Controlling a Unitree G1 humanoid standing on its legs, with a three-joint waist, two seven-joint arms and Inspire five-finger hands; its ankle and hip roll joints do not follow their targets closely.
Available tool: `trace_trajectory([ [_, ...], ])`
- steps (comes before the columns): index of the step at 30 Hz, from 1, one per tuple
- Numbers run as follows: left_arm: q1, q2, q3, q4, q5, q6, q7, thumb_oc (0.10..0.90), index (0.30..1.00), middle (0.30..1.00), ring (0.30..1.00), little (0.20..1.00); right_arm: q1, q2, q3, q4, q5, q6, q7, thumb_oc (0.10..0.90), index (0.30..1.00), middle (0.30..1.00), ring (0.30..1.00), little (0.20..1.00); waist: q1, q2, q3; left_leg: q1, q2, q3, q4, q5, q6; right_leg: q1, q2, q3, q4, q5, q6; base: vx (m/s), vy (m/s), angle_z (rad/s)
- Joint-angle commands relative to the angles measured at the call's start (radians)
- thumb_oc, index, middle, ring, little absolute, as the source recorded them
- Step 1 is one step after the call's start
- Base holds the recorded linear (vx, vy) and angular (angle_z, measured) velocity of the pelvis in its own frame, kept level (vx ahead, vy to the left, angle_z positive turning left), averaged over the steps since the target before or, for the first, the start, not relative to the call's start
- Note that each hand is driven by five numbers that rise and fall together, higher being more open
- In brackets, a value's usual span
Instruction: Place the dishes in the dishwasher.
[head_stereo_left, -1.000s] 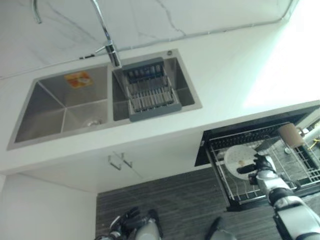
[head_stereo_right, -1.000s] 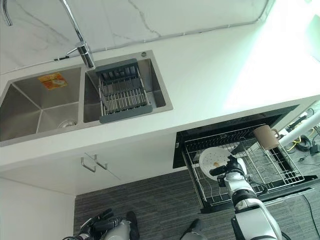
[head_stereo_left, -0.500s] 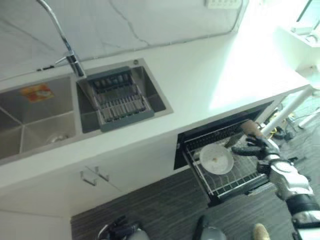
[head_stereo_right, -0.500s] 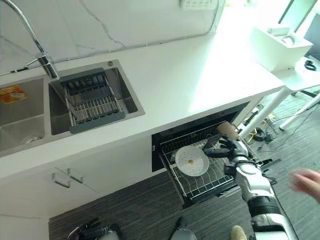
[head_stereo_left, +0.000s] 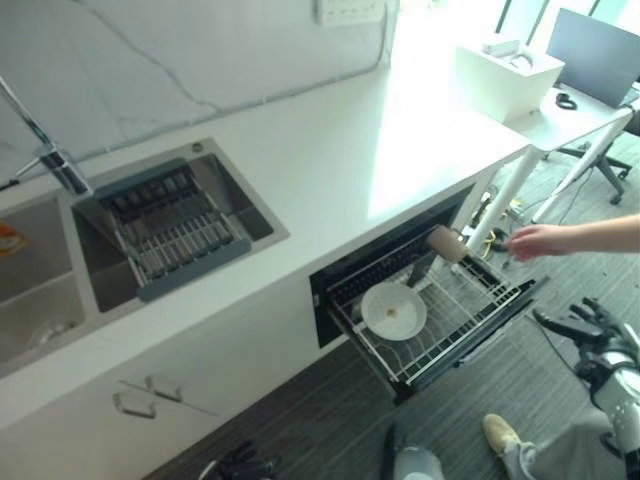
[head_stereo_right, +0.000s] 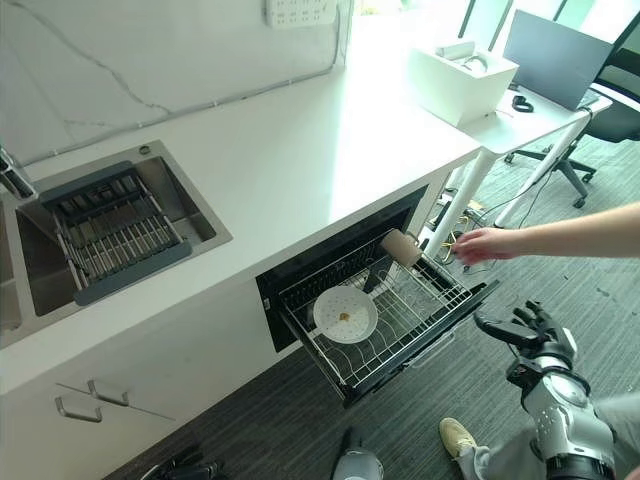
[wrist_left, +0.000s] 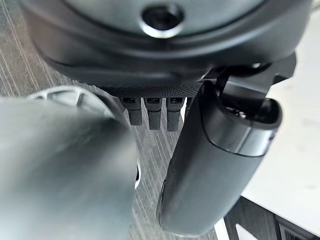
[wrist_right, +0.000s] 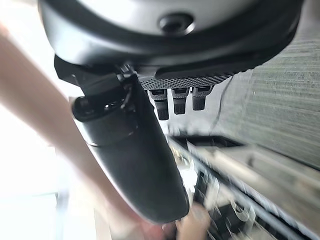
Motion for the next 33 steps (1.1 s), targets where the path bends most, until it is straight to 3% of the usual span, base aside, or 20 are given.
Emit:
trace_trajectory([
  [1,-0.001,0.026,-0.032,-0.014,-0.010,-0.058,-0.018,0.800,0.900,0.900,0.900,0.900,-0.075,-0.038,-0.115,0.006,0.062,-0.142,-0.078,0.800,0.900,0.900,0.900,0.900,0.014,-0.014,0.011,0.056,0.018,0.010,0.080,-0.146,0.008,0.047,-0.057,-0.055,0.081,-0.101,0.084,0.01,-0.013,-0.12],
  [6,-0.003,0.030,-0.042,0.002,-0.006,-0.065,-0.028,0.800,0.900,0.900,0.900,0.900,-0.088,-0.025,-0.090,0.148,0.142,-0.099,-0.064,0.800,0.900,0.900,0.900,0.900,0.028,-0.008,0.006,0.063,0.012,0.012,0.080,-0.150,0.009,0.053,-0.057,-0.061,0.081,-0.103,0.080,0.01,-0.004,-0.05],
  [7,-0.005,0.030,-0.044,0.010,-0.007,-0.069,-0.030,0.800,0.900,0.900,0.900,0.900,-0.094,-0.023,-0.084,0.189,0.160,-0.101,-0.069,0.516,0.474,0.474,0.474,0.474,0.032,-0.007,0.005,0.063,0.011,0.012,0.080,-0.150,0.008,0.055,-0.058,-0.063,0.081,-0.104,0.080,0.03,0.006,-0.04],
  [8,-0.014,0.035,-0.053,0.026,-0.009,-0.071,-0.036,0.800,0.900,0.900,0.900,0.900,-0.118,-0.017,-0.067,0.298,0.245,-0.099,-0.069,0.400,0.300,0.300,0.300,0.300,0.047,-0.002,0.001,0.061,0.009,0.007,0.080,-0.150,0.006,0.059,-0.061,-0.069,0.081,-0.106,0.079,0.02,0.006,-0.06],
  [15,-0.036,0.044,-0.080,0.053,0.002,-0.070,-0.046,0.800,0.900,0.900,0.900,0.900,-0.188,-0.012,-0.048,0.546,0.344,-0.103,-0.028,0.400,0.300,0.300,0.300,0.300,0.097,0.013,-0.007,0.050,0.000,-0.020,0.080,-0.149,0.005,0.077,-0.064,-0.087,0.081,-0.114,0.077,0.02,-0.003,0.02],
  [21,-0.041,0.050,-0.085,0.074,0.013,-0.063,-0.053,0.800,0.900,0.900,0.900,0.900,-0.215,0.000,-0.040,0.645,0.374,-0.106,-0.017,0.400,0.300,0.300,0.300,0.300,0.125,0.021,-0.014,0.041,-0.006,-0.038,0.080,-0.149,0.006,0.086,-0.067,-0.105,0.081,-0.119,0.078,0.01,-0.004,0.17],
  [24,-0.039,0.046,-0.086,0.081,0.015,-0.067,-0.051,0.800,0.900,0.900,0.900,0.900,-0.223,0.005,-0.037,0.656,0.370,-0.104,-0.020,0.400,0.300,0.300,0.300,0.300,0.132,0.023,-0.015,0.038,-0.007,-0.045,0.080,-0.149,0.007,0.090,-0.067,-0.109,0.081,-0.121,0.076,0.00,-0.003,0.11],
  [33,-0.024,0.039,-0.077,0.064,0.022,-0.060,-0.047,0.800,0.900,0.900,0.900,0.900,-0.210,0.032,-0.014,0.538,0.303,-0.186,-0.091,0.400,0.300,0.300,0.300,0.300,0.133,0.023,-0.007,0.029,-0.009,-0.060,0.080,-0.146,0.008,0.095,-0.065,-0.123,0.081,-0.121,0.075,0.00,-0.007,0.10],
])
